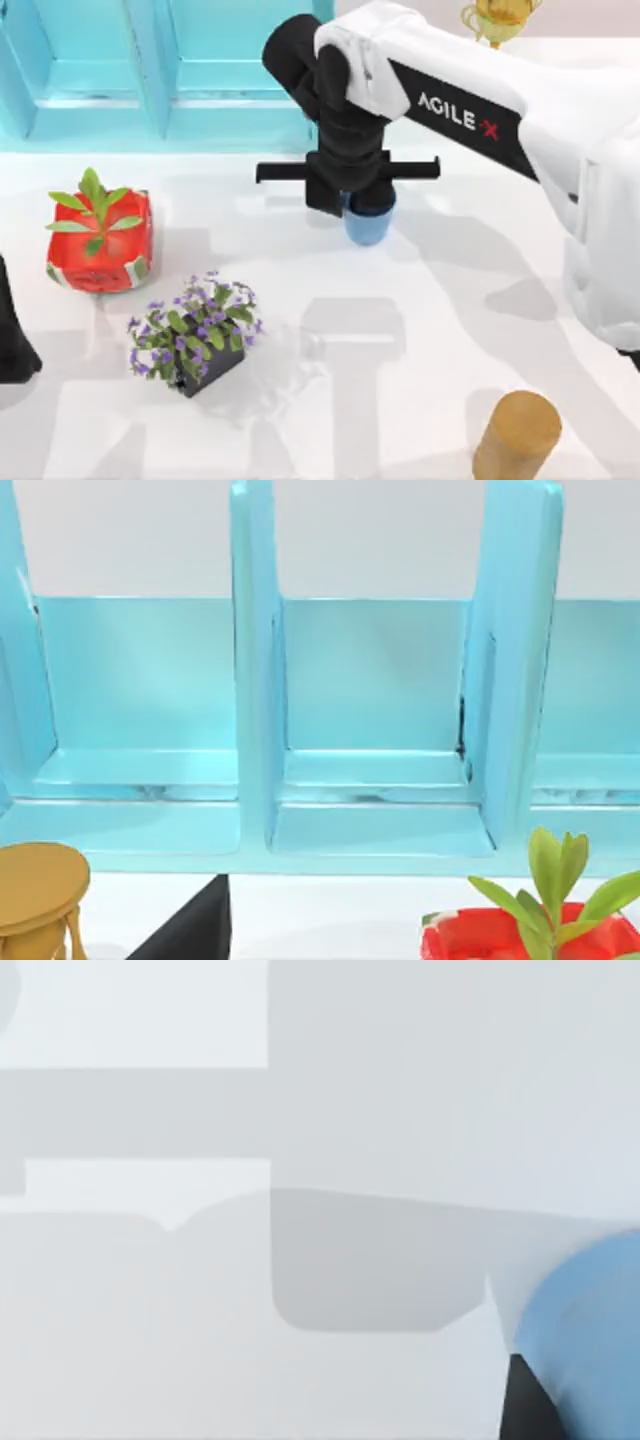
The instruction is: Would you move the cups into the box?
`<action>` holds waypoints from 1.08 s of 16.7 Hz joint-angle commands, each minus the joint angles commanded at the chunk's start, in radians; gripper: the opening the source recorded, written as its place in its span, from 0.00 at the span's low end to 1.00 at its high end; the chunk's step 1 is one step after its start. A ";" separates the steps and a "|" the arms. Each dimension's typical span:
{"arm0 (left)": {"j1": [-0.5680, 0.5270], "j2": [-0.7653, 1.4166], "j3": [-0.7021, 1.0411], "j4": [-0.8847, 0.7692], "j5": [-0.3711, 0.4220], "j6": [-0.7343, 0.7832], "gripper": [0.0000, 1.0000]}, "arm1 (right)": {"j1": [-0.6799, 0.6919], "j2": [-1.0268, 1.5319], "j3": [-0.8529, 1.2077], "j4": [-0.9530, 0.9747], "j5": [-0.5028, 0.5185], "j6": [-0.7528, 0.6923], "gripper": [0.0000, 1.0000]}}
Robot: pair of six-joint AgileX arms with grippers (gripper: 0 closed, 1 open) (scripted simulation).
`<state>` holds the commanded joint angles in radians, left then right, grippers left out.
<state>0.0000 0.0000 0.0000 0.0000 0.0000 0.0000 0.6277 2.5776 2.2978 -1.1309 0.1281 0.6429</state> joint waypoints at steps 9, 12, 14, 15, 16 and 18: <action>0.000 0.000 0.000 0.000 0.000 0.000 1.00 | -0.044 -0.074 -0.050 -0.033 -0.011 -0.052 0.00; 0.000 0.000 0.000 0.000 0.000 0.000 1.00 | -0.091 -0.177 -0.095 -0.072 -0.018 -0.095 0.00; 0.000 0.000 0.000 0.000 0.000 0.000 1.00 | -0.128 -0.256 -0.119 -0.092 -0.021 -0.127 0.00; 0.000 0.000 0.000 0.000 0.000 0.000 1.00 | -0.147 -0.285 -0.137 -0.109 -0.024 -0.147 0.00; 0.000 0.000 0.000 0.000 0.000 0.000 1.00 | -0.162 -0.303 -0.151 -0.124 -0.028 -0.165 0.00; 0.000 0.000 0.000 0.000 0.000 0.000 1.00 | -0.171 -0.312 -0.160 -0.134 -0.033 -0.175 0.00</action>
<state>0.0000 0.0000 0.0000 0.0000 0.0000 0.0000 0.4569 2.2654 2.1377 -1.2650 0.0950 0.4676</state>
